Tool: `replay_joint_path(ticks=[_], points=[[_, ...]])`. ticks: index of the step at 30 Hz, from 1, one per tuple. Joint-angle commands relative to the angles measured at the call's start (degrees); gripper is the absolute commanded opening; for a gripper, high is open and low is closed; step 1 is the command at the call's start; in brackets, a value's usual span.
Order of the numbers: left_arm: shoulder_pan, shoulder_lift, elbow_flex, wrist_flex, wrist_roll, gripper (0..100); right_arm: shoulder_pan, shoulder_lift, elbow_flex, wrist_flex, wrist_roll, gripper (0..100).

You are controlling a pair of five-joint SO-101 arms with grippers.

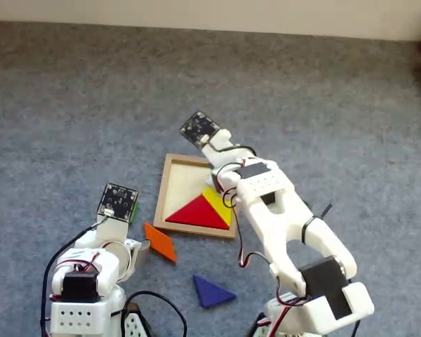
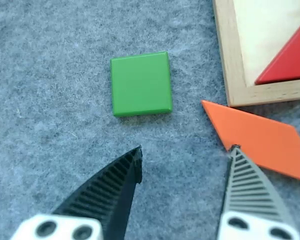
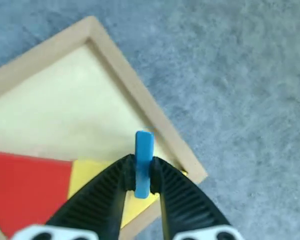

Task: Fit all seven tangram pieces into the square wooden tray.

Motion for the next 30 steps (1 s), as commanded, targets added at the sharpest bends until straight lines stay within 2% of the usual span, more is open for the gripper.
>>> replay_joint_path(ticks=[1, 13, 21, 26, 30], points=[[-0.40, -0.04, 1.10, 0.18, 0.35, 26, -2.15, -2.07, -1.71, 1.98, 0.53, 0.9], [-0.40, -0.04, 1.10, 0.18, 0.35, 26, -3.65, -1.54, -2.07, 2.07, 0.35, 1.3], [-0.40, -0.04, 1.10, 0.18, 0.35, 26, -1.36, -1.45, -2.07, 1.63, -5.36, 13.2], [-0.40, -0.04, 1.10, 0.18, 0.35, 26, -1.36, -1.45, -2.15, 1.27, -5.27, 14.0], [-0.40, -0.04, 1.10, 0.18, 0.35, 26, -1.19, -1.89, -1.63, -3.21, -5.27, 14.0]])
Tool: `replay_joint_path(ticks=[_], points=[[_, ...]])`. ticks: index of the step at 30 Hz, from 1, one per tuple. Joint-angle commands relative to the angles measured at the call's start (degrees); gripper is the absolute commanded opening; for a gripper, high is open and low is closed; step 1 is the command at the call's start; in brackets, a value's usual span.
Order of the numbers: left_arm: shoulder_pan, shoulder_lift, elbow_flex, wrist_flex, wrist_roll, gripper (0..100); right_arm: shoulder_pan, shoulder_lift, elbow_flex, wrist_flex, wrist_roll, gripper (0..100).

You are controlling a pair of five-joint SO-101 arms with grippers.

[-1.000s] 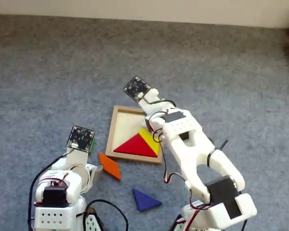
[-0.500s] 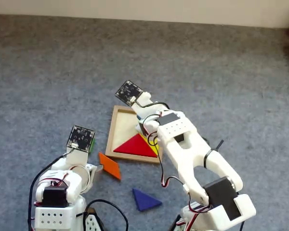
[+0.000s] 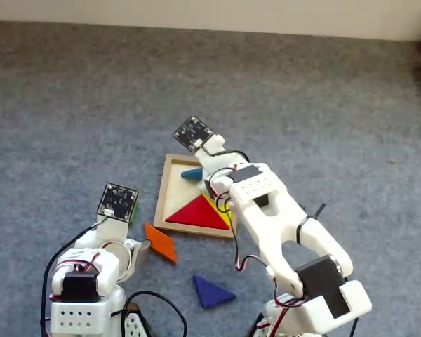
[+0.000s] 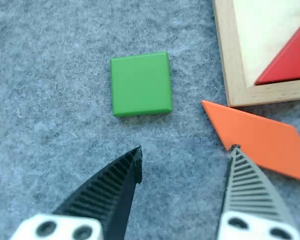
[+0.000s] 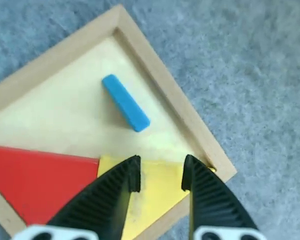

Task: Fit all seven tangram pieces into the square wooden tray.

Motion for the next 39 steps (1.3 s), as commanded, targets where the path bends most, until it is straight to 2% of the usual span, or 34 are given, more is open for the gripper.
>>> replay_joint_path(ticks=[1, 3, 6, 12, 20, 24, 31, 39], points=[[-0.40, -0.04, 1.10, 0.18, 0.35, 26, 1.36, -1.98, -1.71, -3.82, -0.62, 14.0], [-0.40, -0.04, 1.10, 0.18, 0.35, 26, 1.45, -2.07, -1.80, -4.00, -0.88, 14.0], [-0.40, -0.04, 1.10, 0.18, 0.35, 26, 1.54, -2.77, -2.15, -2.07, -5.45, 14.0], [-0.40, -0.04, 1.10, 0.18, 0.35, 26, 1.10, -12.35, -1.80, 2.24, -8.53, 14.0], [-0.40, -0.04, 1.10, 0.18, 0.35, 26, -3.65, -15.08, -1.54, 2.15, -12.22, 13.9], [-0.40, -0.04, 1.10, 0.18, 0.35, 26, -3.65, -11.91, -1.80, 1.89, -12.22, 13.9], [-0.40, -0.04, 1.10, 0.18, 0.35, 26, -3.12, 0.66, -2.24, -4.53, -12.22, 13.9], [-0.40, -0.04, 1.10, 0.18, 0.35, 26, -0.84, 4.26, -5.58, -5.32, -12.31, 13.9]])
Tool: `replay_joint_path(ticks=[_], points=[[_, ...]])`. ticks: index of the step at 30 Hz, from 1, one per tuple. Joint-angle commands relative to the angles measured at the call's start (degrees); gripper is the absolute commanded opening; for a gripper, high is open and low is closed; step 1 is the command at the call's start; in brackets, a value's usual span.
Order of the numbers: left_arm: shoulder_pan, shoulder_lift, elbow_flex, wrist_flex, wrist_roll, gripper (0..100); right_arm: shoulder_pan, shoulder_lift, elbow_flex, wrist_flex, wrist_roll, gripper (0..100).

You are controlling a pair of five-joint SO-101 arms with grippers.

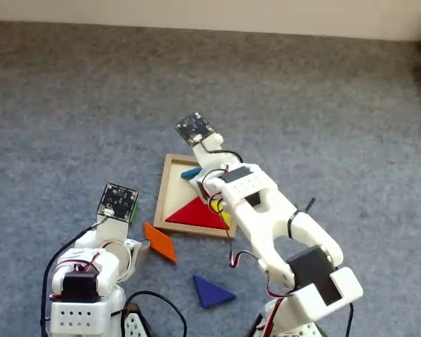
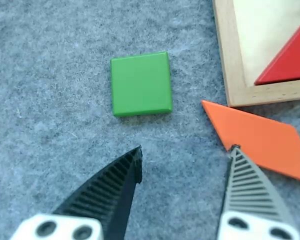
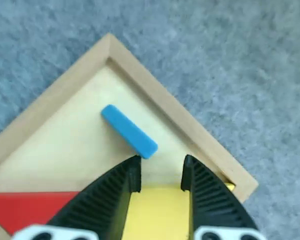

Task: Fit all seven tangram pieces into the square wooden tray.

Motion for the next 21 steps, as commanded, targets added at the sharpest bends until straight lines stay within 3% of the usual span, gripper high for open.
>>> replay_joint_path(ticks=[1, 12, 21], points=[[-0.40, -0.04, 1.10, 0.18, 0.35, 26, 1.10, -1.01, -3.91, -1.19, -0.70, 13.9], [-0.40, -0.04, 1.10, 0.18, 0.35, 26, 0.31, -6.81, -3.74, -1.19, -4.75, 13.9], [-0.40, -0.04, 1.10, 0.18, 0.35, 26, -1.10, -0.22, -5.85, -3.82, -4.75, 13.9]])
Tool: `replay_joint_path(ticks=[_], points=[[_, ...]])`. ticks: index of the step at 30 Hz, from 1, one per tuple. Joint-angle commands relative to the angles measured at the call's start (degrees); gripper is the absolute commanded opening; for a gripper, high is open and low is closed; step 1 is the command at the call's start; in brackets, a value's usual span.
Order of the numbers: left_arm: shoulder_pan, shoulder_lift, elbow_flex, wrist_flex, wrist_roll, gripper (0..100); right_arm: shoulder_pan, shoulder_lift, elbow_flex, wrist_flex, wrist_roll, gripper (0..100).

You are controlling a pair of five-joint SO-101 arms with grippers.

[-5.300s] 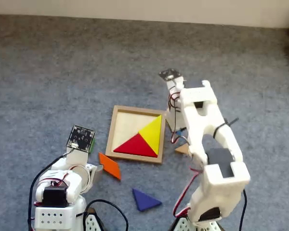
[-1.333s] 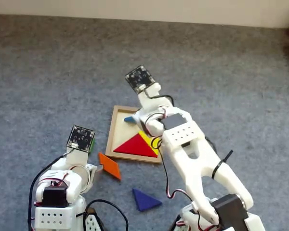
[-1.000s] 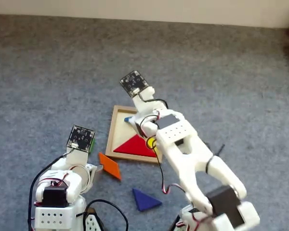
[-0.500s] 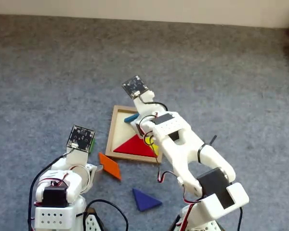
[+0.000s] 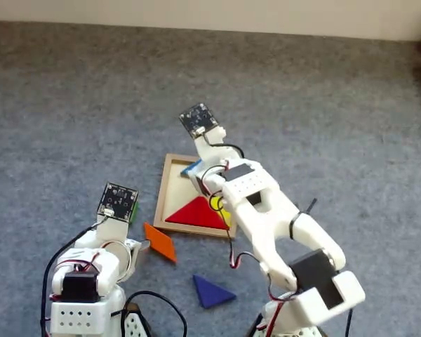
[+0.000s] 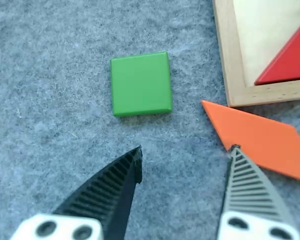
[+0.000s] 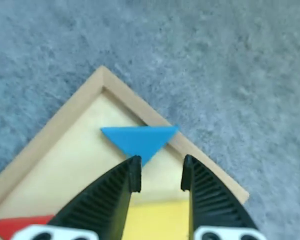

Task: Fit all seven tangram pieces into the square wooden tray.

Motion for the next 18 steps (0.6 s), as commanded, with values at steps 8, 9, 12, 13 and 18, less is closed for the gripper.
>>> replay_joint_path(ticks=[8, 9, 12, 13, 18], points=[[-0.40, -0.04, 1.10, 0.18, 0.35, 26, -1.45, -9.45, -3.65, -0.75, -0.62, 13.9], [-0.40, -0.04, 1.10, 0.18, 0.35, 26, -1.63, -10.86, -3.56, -0.75, -0.62, 13.9], [-0.40, -0.04, 1.10, 0.18, 0.35, 26, -3.12, -11.65, -2.07, -1.10, -0.62, 13.9], [-0.40, -0.04, 1.10, 0.18, 0.35, 26, -3.91, -11.38, -1.54, -1.45, -0.62, 13.9], [-0.40, -0.04, 1.10, 0.18, 0.35, 26, -5.14, -4.79, -0.22, -8.84, -0.62, 13.9]])
